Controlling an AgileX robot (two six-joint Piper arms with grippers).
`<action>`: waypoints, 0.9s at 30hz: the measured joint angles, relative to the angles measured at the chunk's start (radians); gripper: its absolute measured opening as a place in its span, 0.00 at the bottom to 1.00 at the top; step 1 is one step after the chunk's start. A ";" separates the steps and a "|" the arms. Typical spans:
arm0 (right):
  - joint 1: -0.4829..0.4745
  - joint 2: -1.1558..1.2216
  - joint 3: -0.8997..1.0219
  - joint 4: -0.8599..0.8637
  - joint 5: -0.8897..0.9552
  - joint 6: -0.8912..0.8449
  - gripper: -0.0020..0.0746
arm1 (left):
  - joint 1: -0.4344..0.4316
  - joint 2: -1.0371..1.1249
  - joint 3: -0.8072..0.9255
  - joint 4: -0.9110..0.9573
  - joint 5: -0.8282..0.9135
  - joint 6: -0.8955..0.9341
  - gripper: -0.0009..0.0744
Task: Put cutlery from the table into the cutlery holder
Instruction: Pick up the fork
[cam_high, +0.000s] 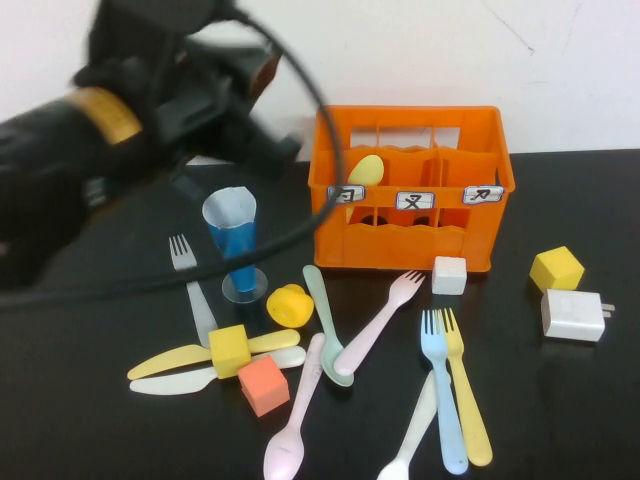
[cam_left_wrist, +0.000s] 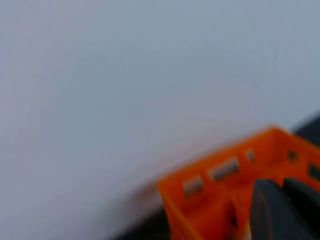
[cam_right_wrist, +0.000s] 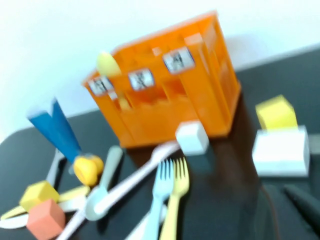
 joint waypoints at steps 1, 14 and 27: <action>0.000 0.015 -0.024 0.000 0.005 -0.019 0.02 | 0.000 -0.037 0.012 -0.016 0.061 0.000 0.03; 0.000 0.529 -0.536 -0.085 0.410 -0.353 0.02 | 0.000 -0.649 0.442 0.005 0.348 -0.101 0.01; 0.021 0.945 -0.888 -0.149 0.783 -0.393 0.02 | 0.000 -1.164 0.680 0.004 0.474 -0.298 0.01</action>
